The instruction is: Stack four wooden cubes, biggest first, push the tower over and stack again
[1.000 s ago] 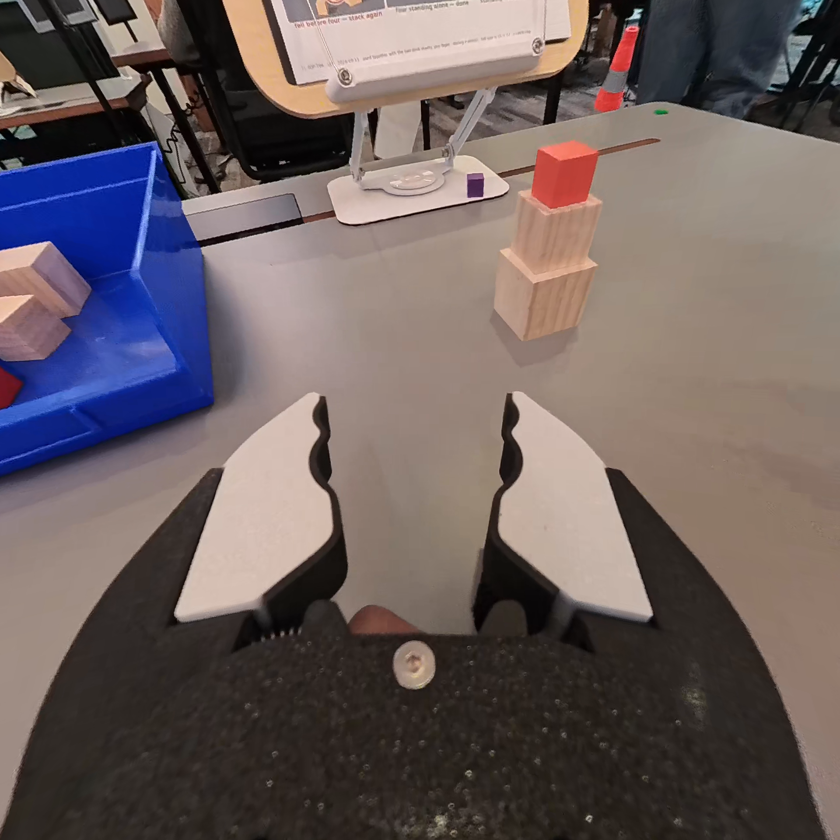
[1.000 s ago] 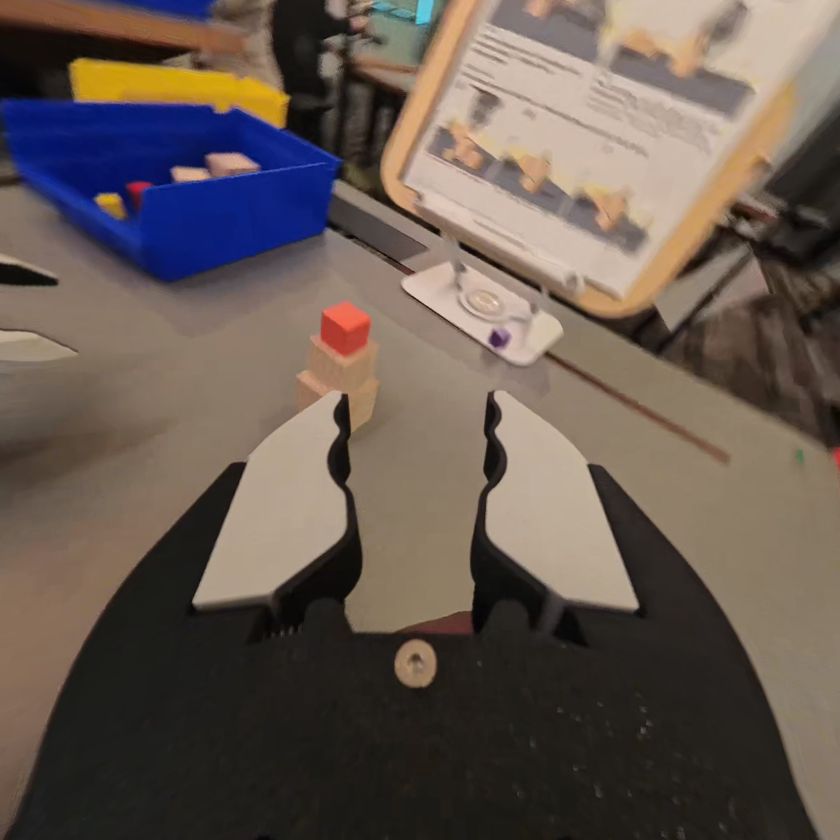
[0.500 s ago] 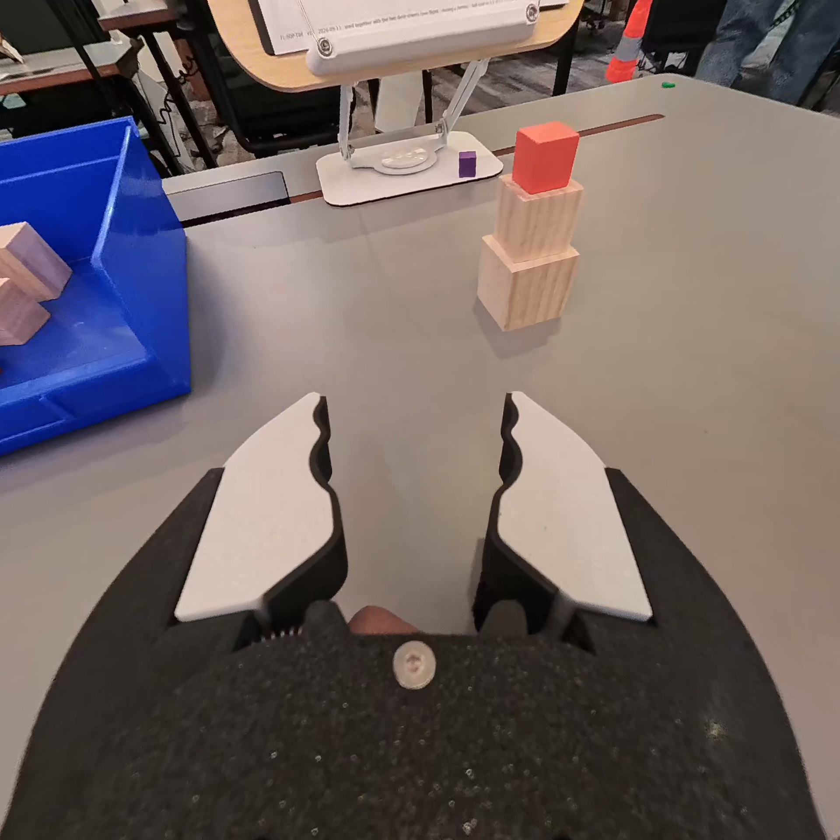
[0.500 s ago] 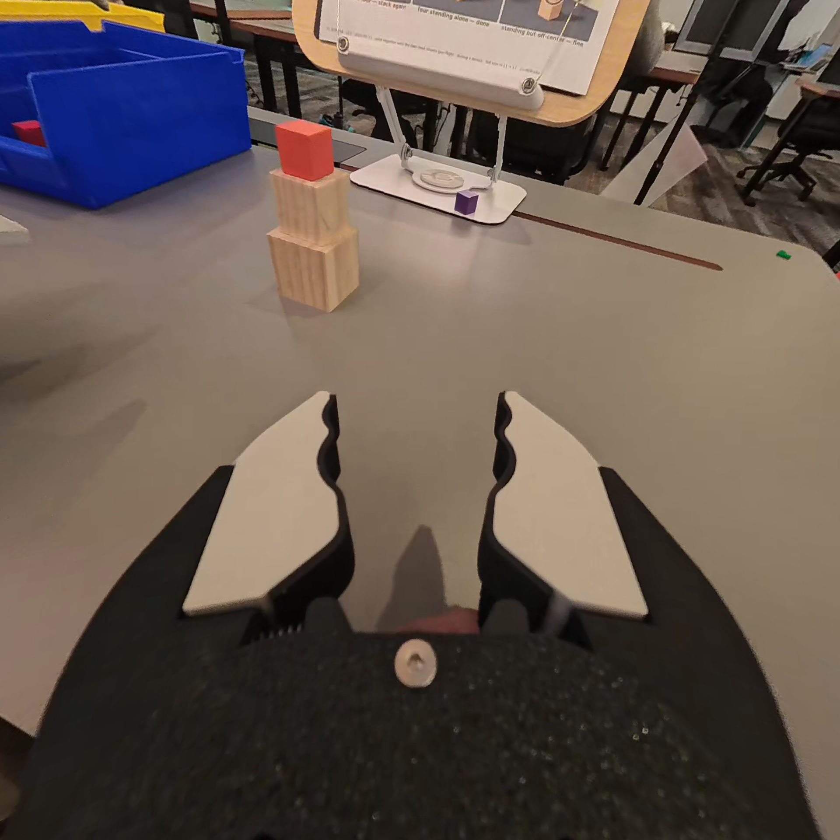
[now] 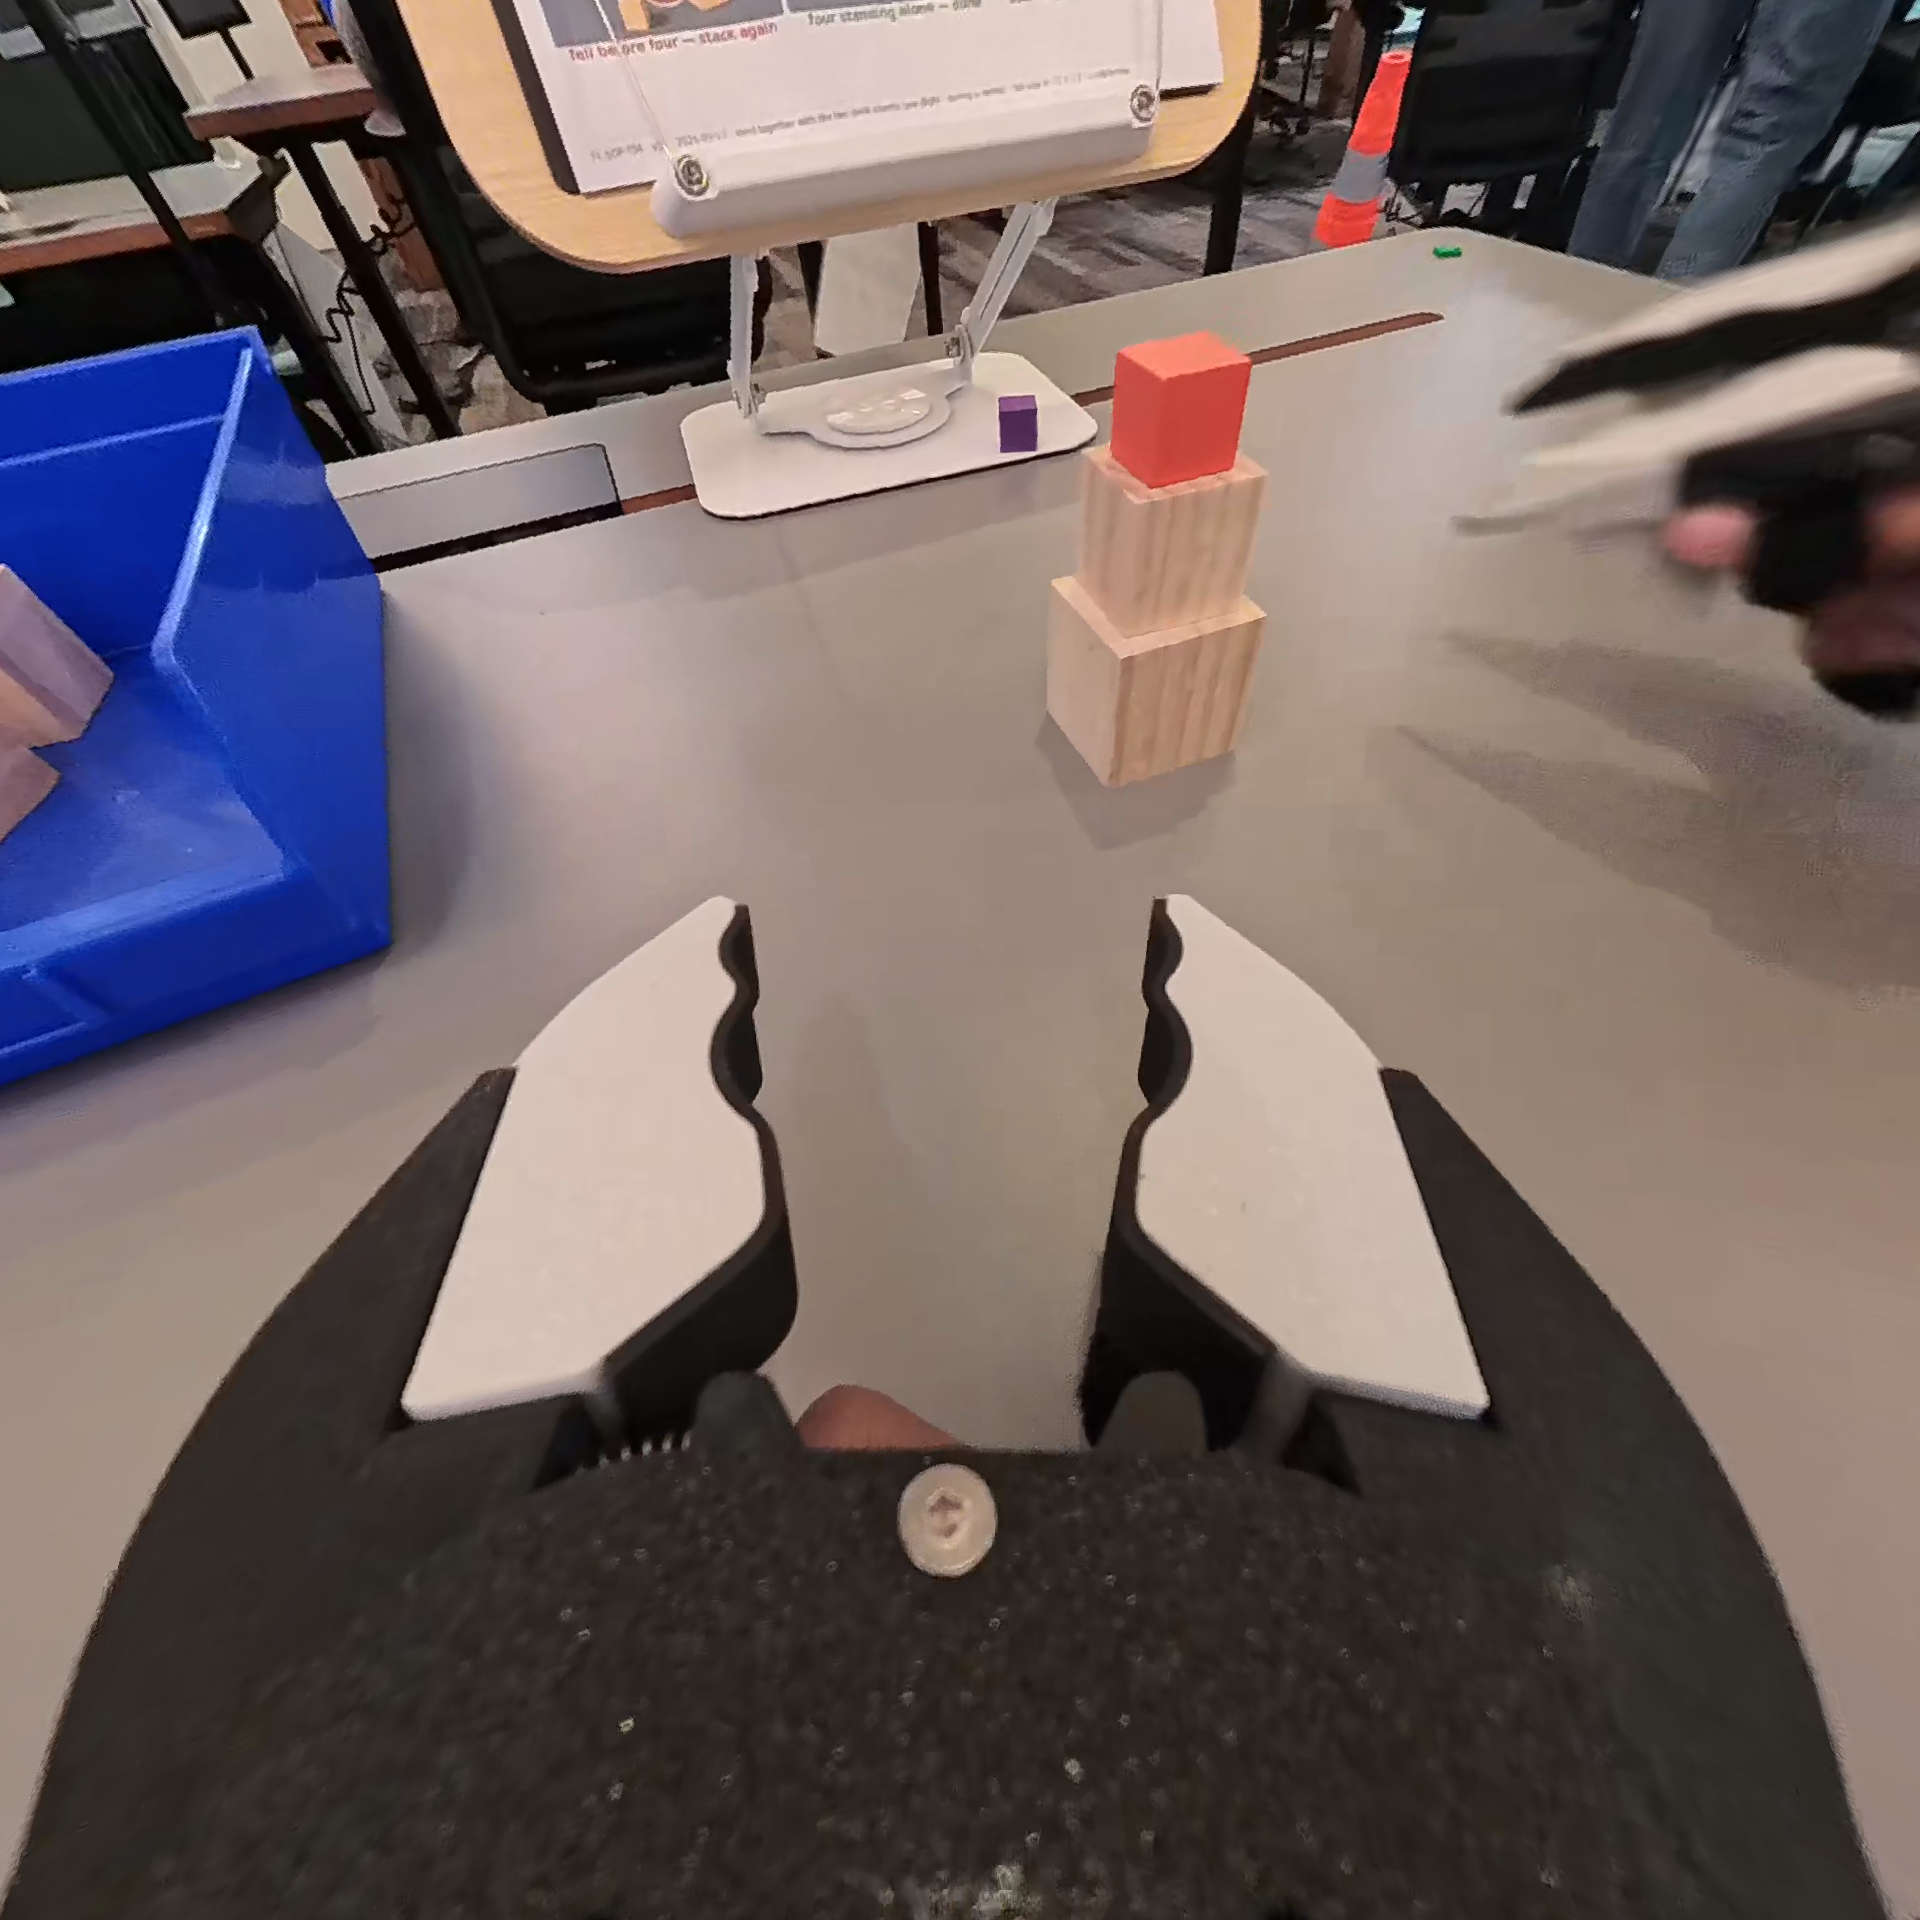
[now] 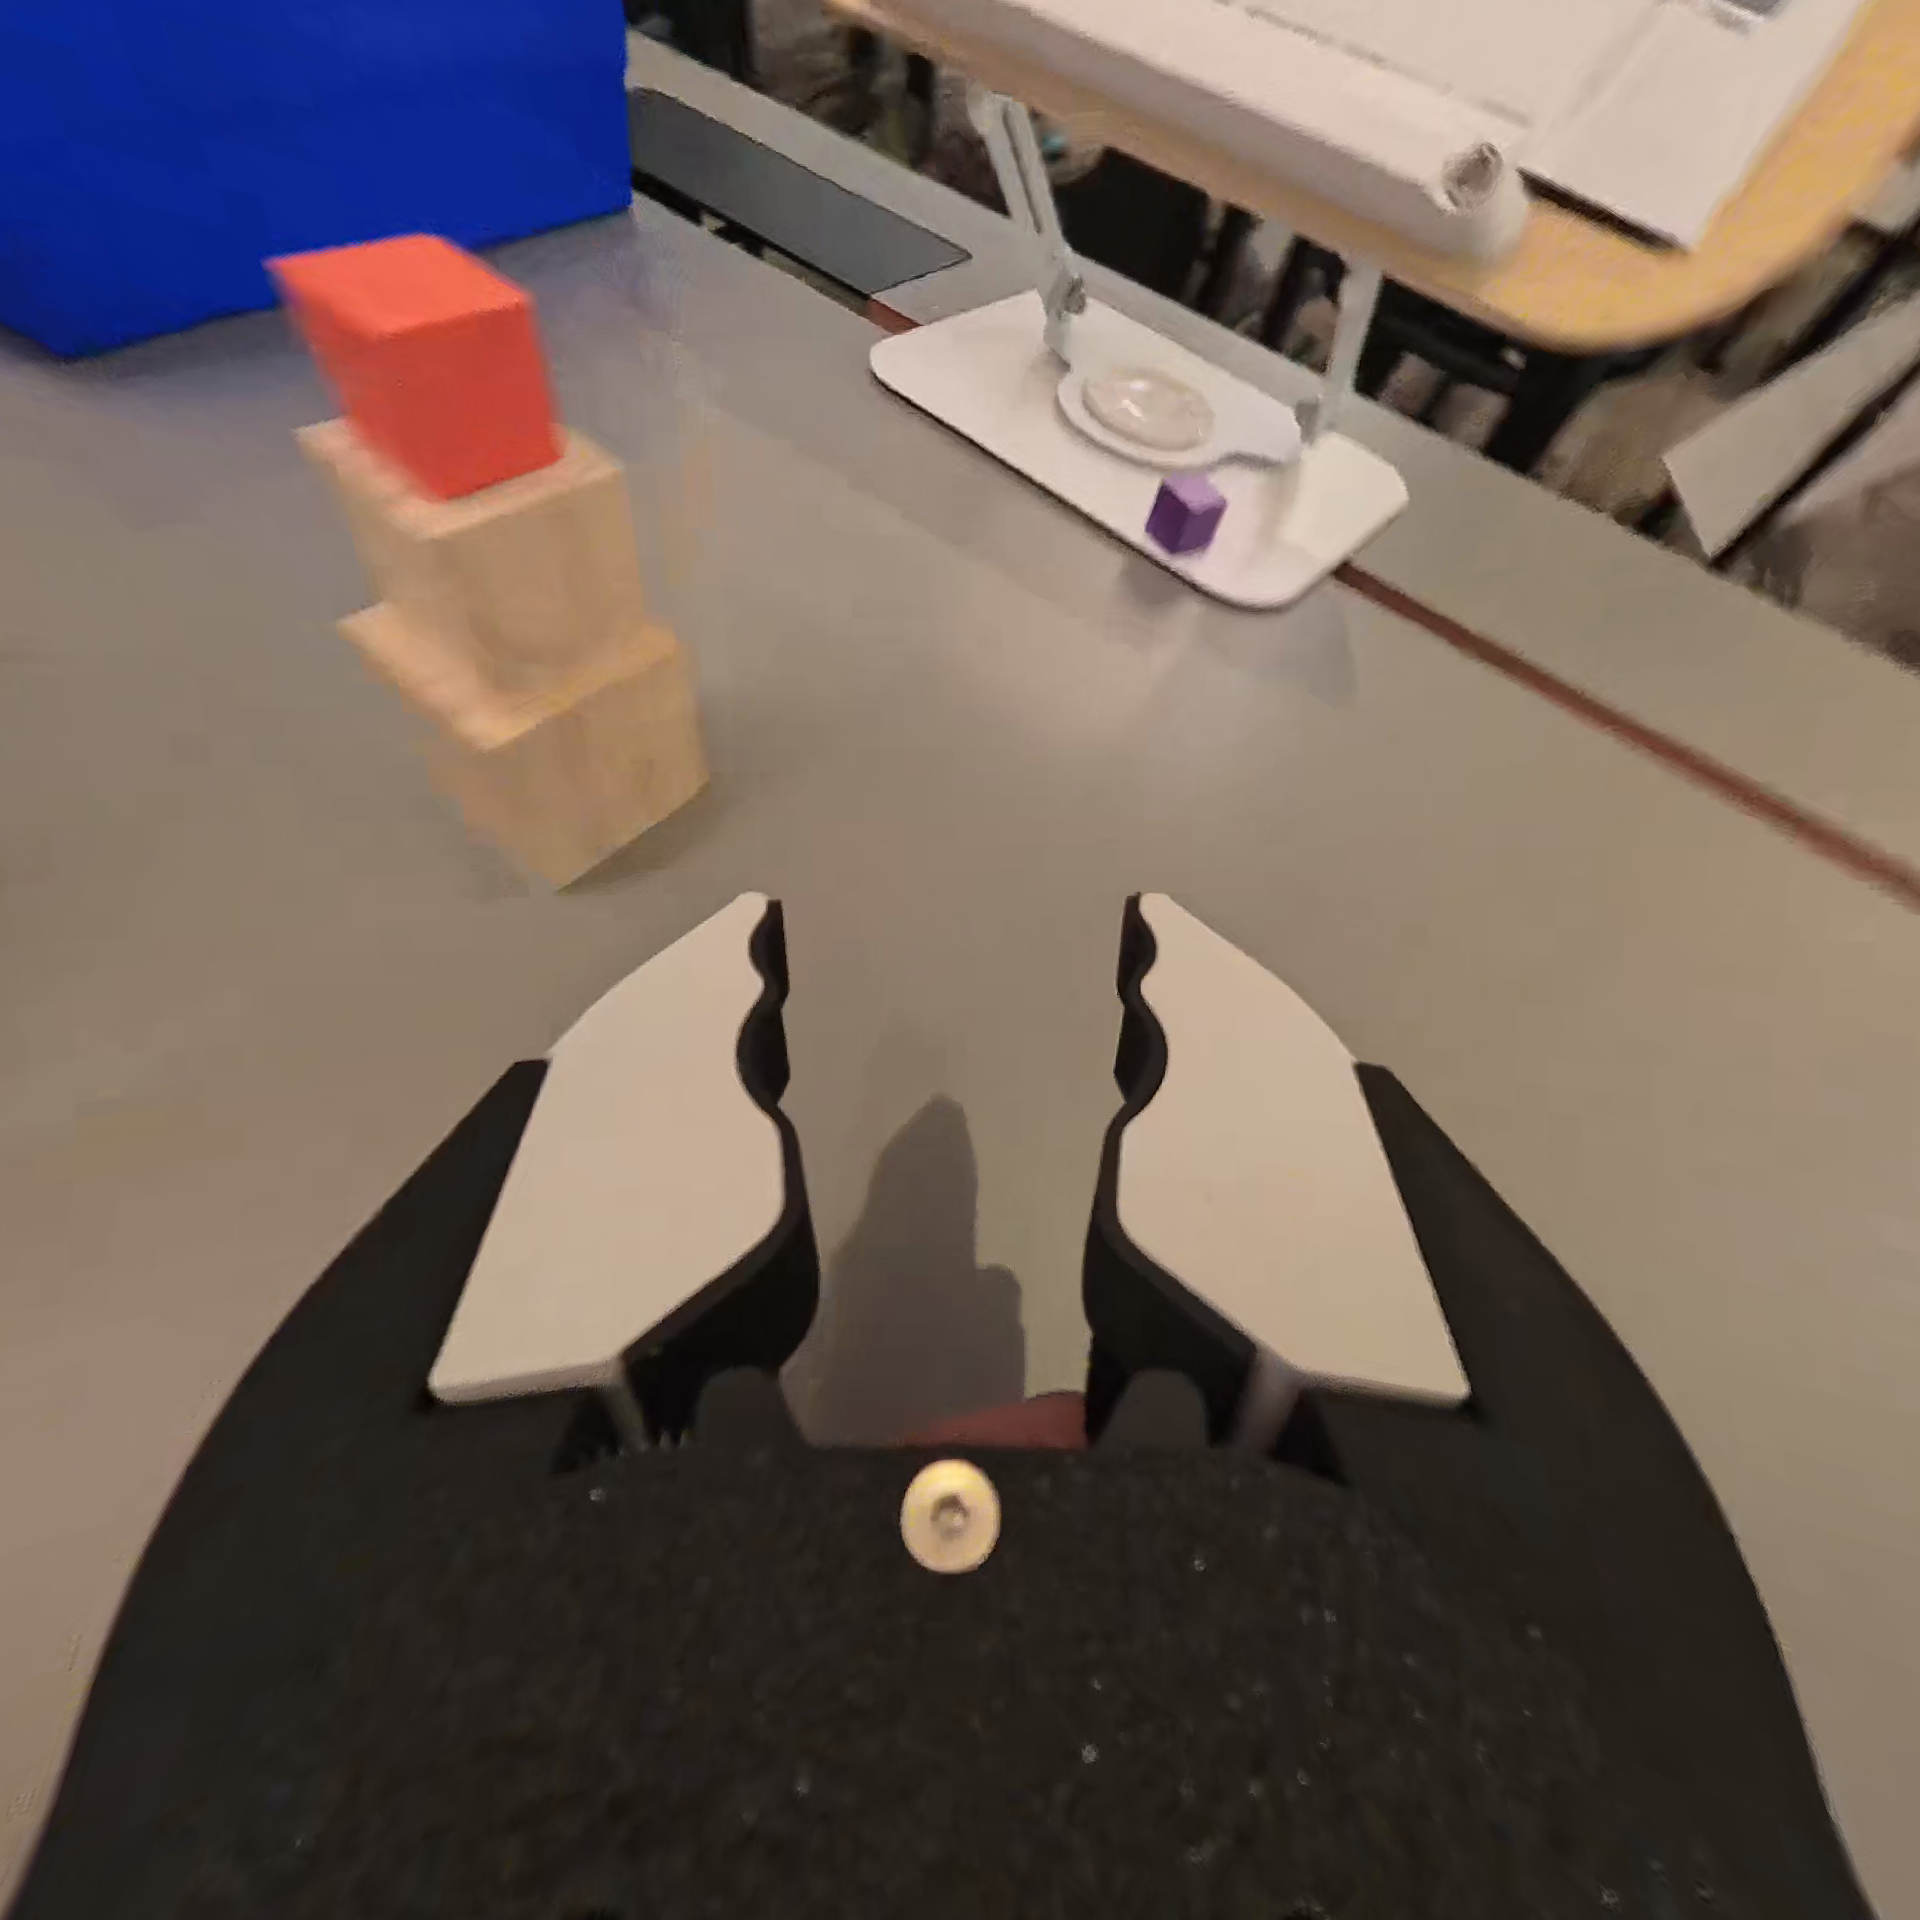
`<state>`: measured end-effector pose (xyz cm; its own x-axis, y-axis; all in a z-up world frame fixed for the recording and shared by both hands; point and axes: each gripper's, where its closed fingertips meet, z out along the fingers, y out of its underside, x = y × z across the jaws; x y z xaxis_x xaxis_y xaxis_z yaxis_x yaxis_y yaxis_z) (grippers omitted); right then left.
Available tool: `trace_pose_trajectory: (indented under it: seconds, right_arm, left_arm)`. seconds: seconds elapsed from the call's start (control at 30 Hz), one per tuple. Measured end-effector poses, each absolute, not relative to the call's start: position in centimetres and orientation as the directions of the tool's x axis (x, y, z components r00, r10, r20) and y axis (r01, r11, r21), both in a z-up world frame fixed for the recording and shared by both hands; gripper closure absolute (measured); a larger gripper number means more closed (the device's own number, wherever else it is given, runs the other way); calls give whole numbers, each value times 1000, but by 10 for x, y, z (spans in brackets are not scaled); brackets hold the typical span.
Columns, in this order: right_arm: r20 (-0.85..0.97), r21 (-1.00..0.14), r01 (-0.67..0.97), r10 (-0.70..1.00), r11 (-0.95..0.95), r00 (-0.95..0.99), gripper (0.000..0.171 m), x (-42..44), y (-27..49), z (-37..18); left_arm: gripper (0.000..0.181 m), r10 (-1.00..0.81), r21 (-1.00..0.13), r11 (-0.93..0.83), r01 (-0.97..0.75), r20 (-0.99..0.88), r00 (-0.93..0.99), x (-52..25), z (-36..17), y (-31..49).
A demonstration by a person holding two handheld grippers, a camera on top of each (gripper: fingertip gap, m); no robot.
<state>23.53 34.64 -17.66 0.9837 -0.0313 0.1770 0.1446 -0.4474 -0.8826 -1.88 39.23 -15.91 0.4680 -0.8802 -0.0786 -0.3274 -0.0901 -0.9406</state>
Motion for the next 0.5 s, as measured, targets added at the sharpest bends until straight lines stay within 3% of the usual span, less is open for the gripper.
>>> trace_pose_trajectory:
  seconds: [0.17, 0.33, 0.5]
  right_arm:
    - [341, -762, 399, 209, -509, 917, 117, 290, 455, -189]
    - [367, -704, 411, 198, -579, 909, 121, 328, 527, -198]
    - [424, -641, 480, 245, -599, 872, 124, 332, 550, -207]
  left_arm:
    - [111, -878, -944, -53, -326, -111, 466, -25, -155, 390]
    - [111, -853, -944, -21, -328, -154, 498, -34, -152, 402]
    - [112, -851, -948, -36, -315, -136, 507, -40, -153, 414]
